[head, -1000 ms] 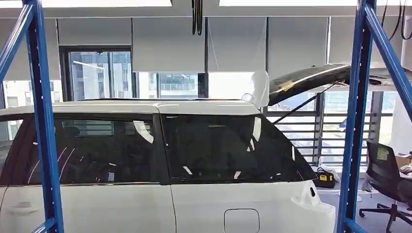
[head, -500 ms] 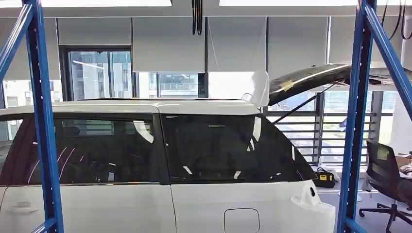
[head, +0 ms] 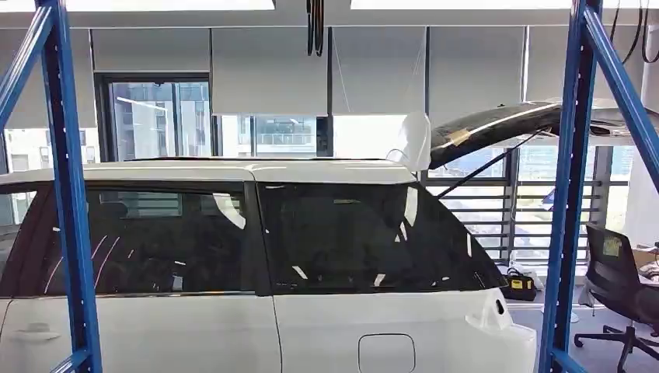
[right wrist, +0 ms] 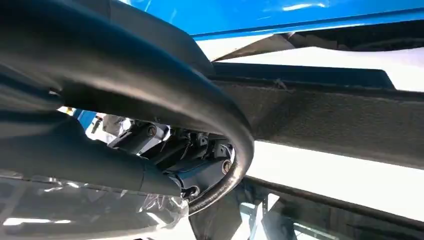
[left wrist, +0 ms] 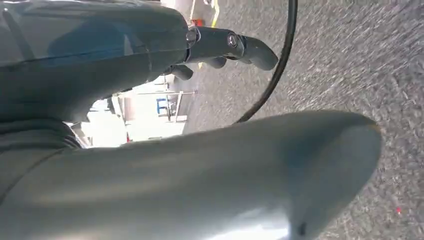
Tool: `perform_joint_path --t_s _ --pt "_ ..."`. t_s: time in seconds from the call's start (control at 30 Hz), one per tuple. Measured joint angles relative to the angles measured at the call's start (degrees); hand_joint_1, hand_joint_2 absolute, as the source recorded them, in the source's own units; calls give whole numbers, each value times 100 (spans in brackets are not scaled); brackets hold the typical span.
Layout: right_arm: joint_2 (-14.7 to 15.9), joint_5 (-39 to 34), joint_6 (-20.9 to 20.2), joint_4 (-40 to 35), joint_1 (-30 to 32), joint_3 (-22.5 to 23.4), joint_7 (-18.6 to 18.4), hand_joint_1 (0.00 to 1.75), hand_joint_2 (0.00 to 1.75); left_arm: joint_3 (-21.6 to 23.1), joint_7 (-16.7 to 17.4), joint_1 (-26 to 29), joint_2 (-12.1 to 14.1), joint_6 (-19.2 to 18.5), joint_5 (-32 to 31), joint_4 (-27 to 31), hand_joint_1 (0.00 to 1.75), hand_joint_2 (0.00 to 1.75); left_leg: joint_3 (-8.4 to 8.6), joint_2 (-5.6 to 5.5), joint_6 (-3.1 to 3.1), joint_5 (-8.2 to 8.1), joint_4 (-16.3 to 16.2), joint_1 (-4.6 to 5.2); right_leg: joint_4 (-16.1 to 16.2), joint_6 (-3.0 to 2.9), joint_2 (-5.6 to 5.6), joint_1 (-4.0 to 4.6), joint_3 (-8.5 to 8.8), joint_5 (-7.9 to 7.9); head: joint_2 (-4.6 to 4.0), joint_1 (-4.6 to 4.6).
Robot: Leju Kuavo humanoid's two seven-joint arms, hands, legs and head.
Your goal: Take the parts from the cabinet and place them on the table.
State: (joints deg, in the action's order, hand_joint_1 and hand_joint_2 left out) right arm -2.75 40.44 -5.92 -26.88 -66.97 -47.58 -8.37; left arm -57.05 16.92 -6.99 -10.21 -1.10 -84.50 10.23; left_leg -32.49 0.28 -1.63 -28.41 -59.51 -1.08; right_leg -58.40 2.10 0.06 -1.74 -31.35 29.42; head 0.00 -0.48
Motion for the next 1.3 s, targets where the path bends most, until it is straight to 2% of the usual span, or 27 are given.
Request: perform_joint_path --t_s 0.13,0.37,0.6,0.77,0.8,0.83,0.87,0.9,0.93,1.0,1.03,1.07,1.1,1.17,1.2,1.23,1.3 --pt "0 4 2 11 2 2 15 175 175 39 46 -1 0 42 -7 0 0 0 0 0 0 0 0 0 0 0 0 0 0 0 0 0" --pt "-9 20 9 22 26 4 22 175 175 83 -166 -1 0 -41 -18 0 0 0 -1 0 0 0 0 0 0 0 0 0 0 0 0 0" --pt "-42 20 17 26 29 15 26 175 175 103 85 -1 2 38 31 0 0 0 -10 -5 4 -4 -26 11 7 5 -1 -13 0 -5 0 2" --pt "-74 20 37 28 31 35 26 175 175 103 151 -4 2 129 48 0 0 0 -62 -5 25 -15 -78 20 10 44 -1 -41 -25 -28 0 2" --pt "-85 22 44 28 30 46 26 175 175 103 153 -5 2 129 41 0 0 0 -68 -5 37 -13 -78 26 33 65 -1 -43 -23 -42 0 4" --pt "-90 22 48 28 24 46 26 175 175 103 157 -9 2 129 30 0 0 0 -58 -3 76 11 -34 27 61 99 1 -28 -6 -59 0 7" --pt "-87 22 50 28 23 50 26 175 175 103 157 -11 0 127 30 0 0 0 -6 17 151 66 70 -61 35 99 2 -24 -42 -12 0 2" --pt "-87 26 55 28 10 57 26 175 175 105 157 -19 0 129 30 0 0 0 4 35 179 84 111 -38 -110 86 3 -6 -120 92 0 9" --pt "-87 28 59 28 -3 72 24 175 175 105 157 -21 0 129 28 0 0 0 -2 48 194 94 115 -37 -476 78 4 3 -316 269 0 2" --pt "-90 26 59 28 30 92 35 175 175 105 157 -21 0 127 28 0 0 0 -4 56 195 91 113 -32 -1474 78 4 6 -848 609 0 2" --pt "-87 26 59 35 57 92 28 175 175 105 157 -19 0 129 28 0 0 0 -4 54 195 91 108 -31 -1794 76 4 7 -1046 658 0 0" --pt "-85 26 59 48 81 92 17 175 175 103 162 -18 0 129 28 0 0 0 4 49 191 89 107 -35 -1833 74 4 5 -1123 564 -2 -2" --pt "-85 28 59 55 89 94 17 175 175 103 168 -18 0 129 30 0 0 0 10 40 181 79 103 -41 -1602 73 3 4 -1069 335 0 -2" --pt "-85 28 61 55 71 103 17 175 175 103 186 -19 0 116 48 0 0 0 22 27 126 40 72 -52 -598 53 -1 5 -705 -306 0 -2" --pt "-85 35 61 57 65 107 17 175 175 103 203 -16 0 105 63 0 0 0 5 27 82 11 49 -51 -223 26 -30 7 -592 -433 0 -4" --pt "-92 37 66 57 50 111 17 175 175 103 231 -23 0 101 83 0 0 0 -46 22 49 0 9 15 -162 8 -22 57 -460 -391 -13 -2" --pt "-122 39 68 59 74 114 22 175 175 101 262 -15 0 75 96 0 0 0 -85 40 -20 46 22 -10 -146 -67 -5 70 -509 -360 4 0"
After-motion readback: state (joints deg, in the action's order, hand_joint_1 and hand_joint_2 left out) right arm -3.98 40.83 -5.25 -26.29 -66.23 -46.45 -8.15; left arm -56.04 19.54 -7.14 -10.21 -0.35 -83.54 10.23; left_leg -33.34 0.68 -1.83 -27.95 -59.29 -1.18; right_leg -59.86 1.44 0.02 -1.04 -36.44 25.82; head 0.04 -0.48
